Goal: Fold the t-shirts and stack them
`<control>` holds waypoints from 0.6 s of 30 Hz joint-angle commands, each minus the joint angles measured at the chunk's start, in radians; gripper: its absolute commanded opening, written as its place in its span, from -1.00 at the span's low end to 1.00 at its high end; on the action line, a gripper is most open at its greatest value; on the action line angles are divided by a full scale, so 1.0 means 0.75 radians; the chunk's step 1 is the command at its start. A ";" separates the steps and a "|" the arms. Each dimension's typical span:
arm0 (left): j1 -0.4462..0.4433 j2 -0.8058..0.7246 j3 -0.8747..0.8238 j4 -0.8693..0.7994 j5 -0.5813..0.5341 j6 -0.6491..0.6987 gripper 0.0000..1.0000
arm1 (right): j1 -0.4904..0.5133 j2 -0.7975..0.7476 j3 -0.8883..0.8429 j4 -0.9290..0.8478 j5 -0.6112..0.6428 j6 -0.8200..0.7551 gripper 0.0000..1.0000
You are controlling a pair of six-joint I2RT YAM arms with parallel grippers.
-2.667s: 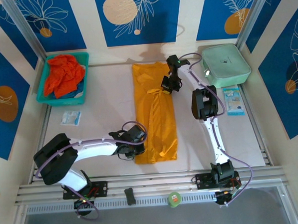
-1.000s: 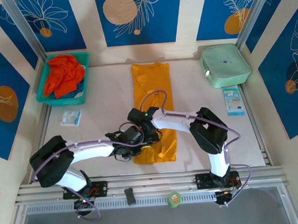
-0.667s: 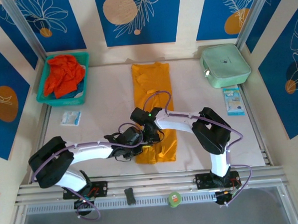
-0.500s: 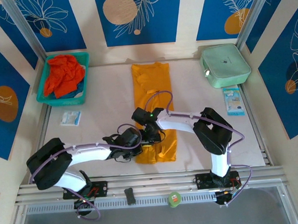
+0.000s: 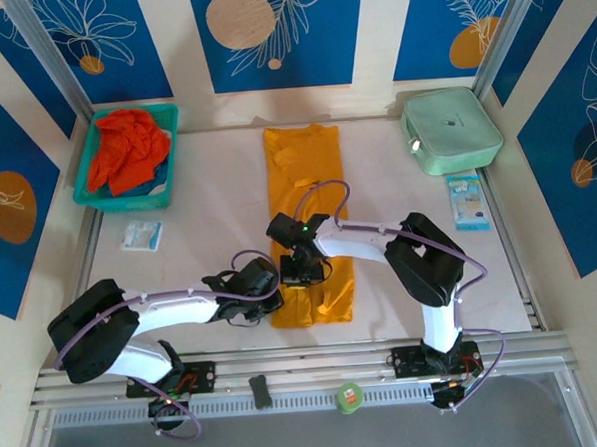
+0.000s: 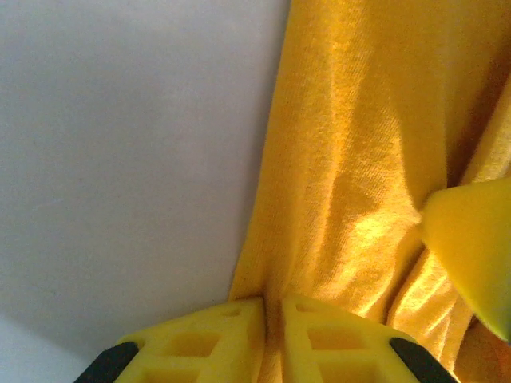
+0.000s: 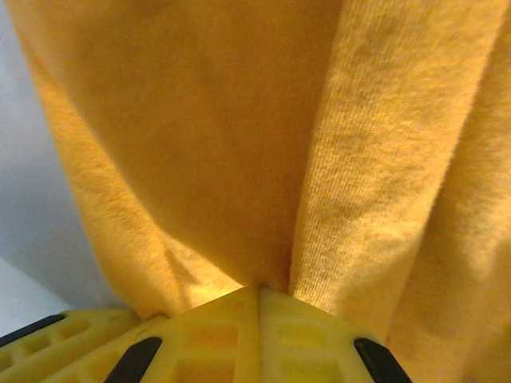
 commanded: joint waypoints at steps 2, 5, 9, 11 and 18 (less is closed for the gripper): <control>-0.012 0.090 -0.076 -0.266 0.000 -0.009 -0.63 | 0.016 0.024 0.009 -0.043 0.004 0.019 -1.00; -0.011 0.081 -0.074 -0.288 -0.006 -0.008 -0.62 | 0.012 0.007 0.009 -0.105 0.051 0.011 -1.00; -0.012 0.075 -0.080 -0.317 -0.010 -0.007 -0.62 | -0.005 -0.025 0.001 -0.213 0.140 -0.006 -1.00; -0.012 0.073 -0.087 -0.322 -0.010 -0.007 -0.62 | -0.021 -0.041 -0.003 -0.264 0.186 -0.020 -1.00; -0.013 0.058 -0.094 -0.350 -0.020 -0.011 -0.62 | -0.056 -0.145 0.006 -0.361 0.238 -0.049 -1.00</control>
